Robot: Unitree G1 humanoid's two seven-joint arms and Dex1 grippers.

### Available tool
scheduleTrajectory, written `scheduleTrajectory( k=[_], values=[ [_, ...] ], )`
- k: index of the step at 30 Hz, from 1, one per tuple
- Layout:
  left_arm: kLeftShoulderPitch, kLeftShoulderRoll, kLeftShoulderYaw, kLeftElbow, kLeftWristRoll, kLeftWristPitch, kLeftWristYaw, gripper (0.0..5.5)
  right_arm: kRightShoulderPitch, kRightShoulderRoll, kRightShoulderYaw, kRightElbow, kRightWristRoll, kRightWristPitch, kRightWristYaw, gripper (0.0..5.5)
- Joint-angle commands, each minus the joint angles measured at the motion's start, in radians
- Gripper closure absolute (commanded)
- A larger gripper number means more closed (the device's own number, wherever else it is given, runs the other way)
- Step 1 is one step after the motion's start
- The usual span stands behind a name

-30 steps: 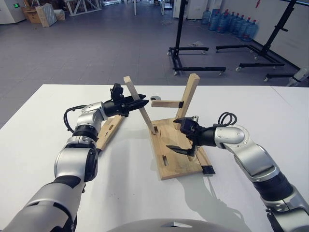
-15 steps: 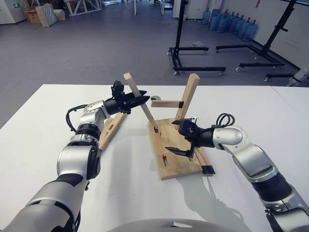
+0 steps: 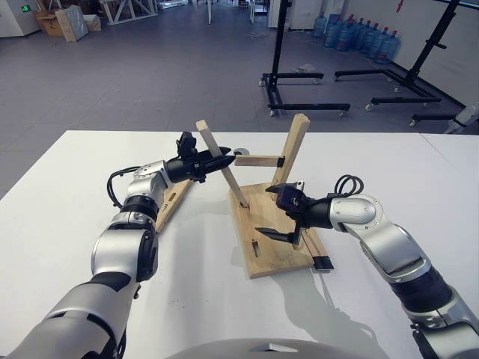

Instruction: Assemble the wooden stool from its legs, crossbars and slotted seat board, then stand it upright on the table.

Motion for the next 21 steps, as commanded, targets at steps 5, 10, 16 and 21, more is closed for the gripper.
scheduleTrajectory(
  k=[5, 10, 16, 21],
  values=[
    [-0.002, 0.031, -0.024, -0.003, 0.033, 0.001, -0.013, 3.48, -0.006, 0.001, 0.007, -0.007, 0.005, 0.007, -0.001, 0.1],
    [-0.015, 0.046, -0.026, -0.006, 0.035, 0.009, -0.018, 3.48, -0.006, 0.003, 0.006, -0.005, 0.004, 0.005, -0.004, 0.1],
    [-0.027, 0.049, -0.03, -0.006, 0.037, 0.012, -0.024, 3.48, -0.004, 0.005, 0.004, -0.009, 0.005, 0.008, -0.008, 0.1],
    [-0.024, 0.056, -0.034, 0.011, 0.052, -0.001, -0.015, 3.48, -0.006, 0.007, 0.006, -0.009, 0.006, 0.011, -0.006, 0.1]
  ],
)
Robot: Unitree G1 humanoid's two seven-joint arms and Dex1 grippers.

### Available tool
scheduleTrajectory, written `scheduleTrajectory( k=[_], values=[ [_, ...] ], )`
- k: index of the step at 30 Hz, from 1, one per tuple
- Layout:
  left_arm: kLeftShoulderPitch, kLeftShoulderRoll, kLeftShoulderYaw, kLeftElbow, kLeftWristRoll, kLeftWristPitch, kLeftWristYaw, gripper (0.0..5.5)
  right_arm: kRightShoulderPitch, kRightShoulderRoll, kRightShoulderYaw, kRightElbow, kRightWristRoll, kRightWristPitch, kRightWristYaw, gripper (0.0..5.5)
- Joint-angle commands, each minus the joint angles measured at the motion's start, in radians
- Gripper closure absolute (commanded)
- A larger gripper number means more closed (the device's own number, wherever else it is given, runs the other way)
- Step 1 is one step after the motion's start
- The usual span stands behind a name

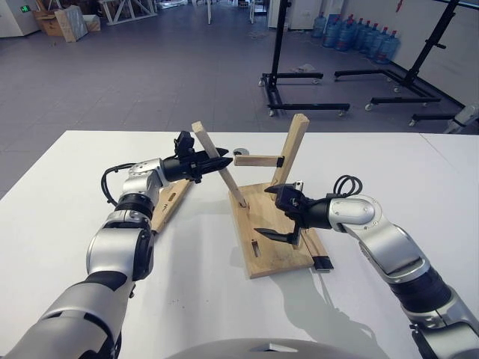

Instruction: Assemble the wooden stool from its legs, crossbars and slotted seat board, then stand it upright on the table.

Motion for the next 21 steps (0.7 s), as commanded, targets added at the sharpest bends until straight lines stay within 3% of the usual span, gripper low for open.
scheduleTrajectory(
  k=[1, 21],
  values=[
    [-0.017, 0.024, -0.011, 0.013, 0.029, -0.006, 0.004, 3.48, -0.005, 0.001, 0.001, -0.005, 0.007, 0.01, -0.004, 0.1],
    [-0.022, 0.054, -0.033, 0.008, 0.049, 0.052, -0.053, 3.48, 0.009, 0.006, 0.01, -0.023, 0.006, 0.018, -0.01, 0.1]
  ],
)
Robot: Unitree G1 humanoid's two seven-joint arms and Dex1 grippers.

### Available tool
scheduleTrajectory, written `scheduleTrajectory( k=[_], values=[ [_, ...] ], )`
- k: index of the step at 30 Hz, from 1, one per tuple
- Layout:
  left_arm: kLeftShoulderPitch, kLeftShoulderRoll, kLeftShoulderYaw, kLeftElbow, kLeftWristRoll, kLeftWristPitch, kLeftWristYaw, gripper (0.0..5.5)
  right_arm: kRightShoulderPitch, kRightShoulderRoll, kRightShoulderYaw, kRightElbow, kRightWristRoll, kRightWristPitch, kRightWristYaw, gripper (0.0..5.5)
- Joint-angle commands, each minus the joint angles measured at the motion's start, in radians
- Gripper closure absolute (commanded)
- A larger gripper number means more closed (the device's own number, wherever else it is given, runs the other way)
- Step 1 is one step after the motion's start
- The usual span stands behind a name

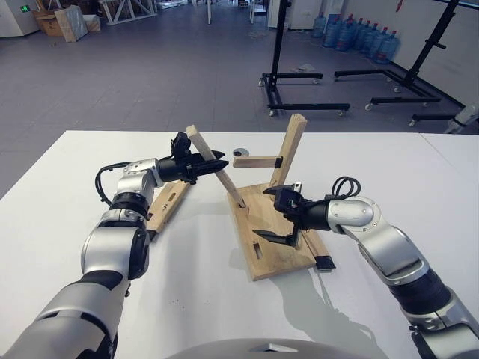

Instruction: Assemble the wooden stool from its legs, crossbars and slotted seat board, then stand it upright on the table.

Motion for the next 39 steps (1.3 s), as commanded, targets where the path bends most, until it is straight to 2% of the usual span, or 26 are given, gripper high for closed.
scheduleTrajectory(
  k=[1, 10, 18, 26, 30, 39],
  values=[
    [-0.023, 0.019, -0.021, 0.004, 0.028, 0.018, -0.018, 3.48, 0.001, 0.003, 0.003, -0.012, 0.005, 0.015, -0.01, 0.1],
    [-0.033, 0.029, -0.071, 0.036, 0.078, -0.01, -0.022, 3.48, -0.007, 0.005, 0.005, -0.006, 0.006, 0.017, -0.012, 0.1],
    [-0.037, 0.023, -0.159, 0.069, 0.142, -0.028, -0.019, 3.48, -0.009, 0.011, 0.006, -0.008, 0.007, 0.019, -0.017, 0.1],
    [-0.073, 0.011, -0.147, 0.097, 0.111, 0.034, 0.037, 3.48, -0.012, 0.023, 0.01, -0.013, 0.005, 0.026, -0.024, 0.1],
    [-0.084, 0.004, -0.135, 0.086, 0.09, 0.076, -0.001, 3.48, -0.013, 0.028, 0.013, -0.017, 0.004, 0.031, -0.031, 0.1],
    [-0.037, -0.019, -0.2, 0.017, 0.134, -0.01, -0.048, 3.48, -0.005, 0.035, 0.024, -0.025, 0.004, 0.035, -0.039, 0.1]
  ],
)
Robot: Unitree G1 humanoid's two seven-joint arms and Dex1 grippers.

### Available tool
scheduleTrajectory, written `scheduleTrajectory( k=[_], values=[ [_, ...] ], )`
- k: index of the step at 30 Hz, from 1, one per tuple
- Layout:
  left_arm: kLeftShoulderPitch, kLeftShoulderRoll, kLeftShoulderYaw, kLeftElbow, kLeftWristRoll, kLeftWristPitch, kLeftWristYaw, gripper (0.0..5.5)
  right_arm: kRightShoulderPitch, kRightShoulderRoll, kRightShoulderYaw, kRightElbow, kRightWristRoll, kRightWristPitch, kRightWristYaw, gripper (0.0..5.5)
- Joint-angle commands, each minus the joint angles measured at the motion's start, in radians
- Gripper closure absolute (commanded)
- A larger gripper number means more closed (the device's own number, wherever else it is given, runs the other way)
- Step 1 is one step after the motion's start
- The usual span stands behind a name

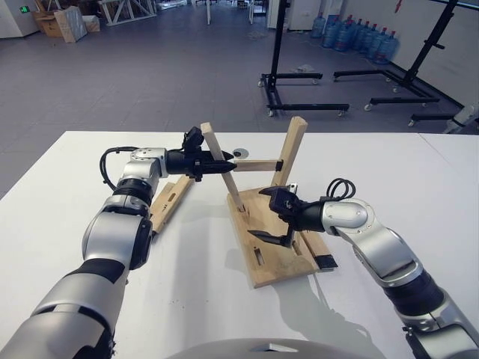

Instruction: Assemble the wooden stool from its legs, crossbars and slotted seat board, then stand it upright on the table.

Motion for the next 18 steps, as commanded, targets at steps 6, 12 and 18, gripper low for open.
scheduleTrajectory(
  k=[6, 12, 18],
  values=[
    [0.075, -0.014, -0.053, -0.017, 0.067, -0.02, 0.001, 3.48, -0.007, 0.001, 0.008, -0.012, 0.006, 0.012, -0.003, 0.1],
    [0.025, -0.023, -0.049, 0.004, 0.062, 0.04, 0.002, 3.48, -0.002, 0.002, 0.008, -0.019, 0.003, 0.016, -0.011, 0.1],
    [-0.016, -0.03, -0.04, 0.038, 0.062, 0.071, 0.0, 3.48, -0.003, 0.006, 0.009, -0.018, 0.002, 0.019, -0.015, 0.1]
  ],
)
